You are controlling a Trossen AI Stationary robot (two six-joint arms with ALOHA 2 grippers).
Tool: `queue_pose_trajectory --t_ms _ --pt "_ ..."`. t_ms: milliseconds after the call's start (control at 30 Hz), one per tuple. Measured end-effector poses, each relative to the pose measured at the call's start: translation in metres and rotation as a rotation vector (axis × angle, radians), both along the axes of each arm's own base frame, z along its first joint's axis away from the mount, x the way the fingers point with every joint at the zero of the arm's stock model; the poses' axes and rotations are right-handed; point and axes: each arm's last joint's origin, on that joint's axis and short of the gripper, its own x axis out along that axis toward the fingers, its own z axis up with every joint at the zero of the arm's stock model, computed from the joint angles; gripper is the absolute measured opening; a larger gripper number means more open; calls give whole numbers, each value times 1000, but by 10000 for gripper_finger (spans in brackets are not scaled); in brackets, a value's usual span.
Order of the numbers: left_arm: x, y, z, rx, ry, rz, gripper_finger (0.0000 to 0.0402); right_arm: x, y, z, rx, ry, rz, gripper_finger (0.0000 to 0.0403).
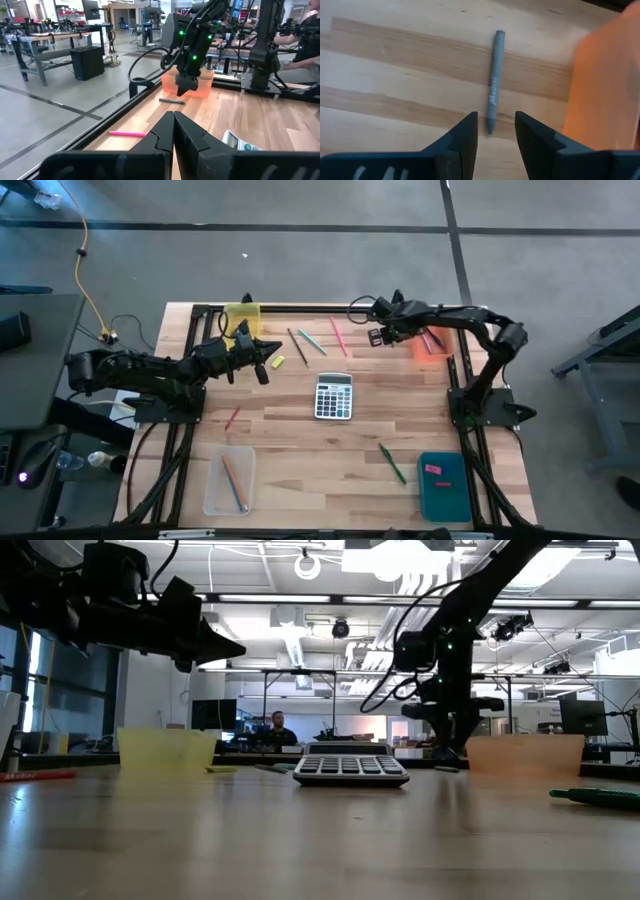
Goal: Sort crayons/erasers/pens/pencils in bins
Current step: Put the gray crayon into the yellow bin
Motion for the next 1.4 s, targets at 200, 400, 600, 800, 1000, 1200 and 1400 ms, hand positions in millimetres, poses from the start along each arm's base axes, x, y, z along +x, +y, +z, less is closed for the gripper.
queue_pose_trajectory --t_ms 200,400,600,800,1000,1200,1400 --pt "0 0 0 0 0 -14 0 5 4 -4 -11 6 -21 124" --pt "0 0 0 -2 2 -15 0 9 11 -4 -21 15 -33 124" --pt "0 0 -1 -4 6 -15 0 12 15 -9 -58 51 -59 124" --pt "0 0 -1 -8 14 -14 0 20 22 -20 -73 81 -54 124" --pt "0 0 -2 -12 20 -18 0 23 25 -23 -105 97 -59 124" --pt "1 -3 -2 -12 22 -32 0 16 24 -37 -105 54 -74 124" --pt "3 -5 -2 1 29 -47 0 14 23 -45 -150 10 -91 124"
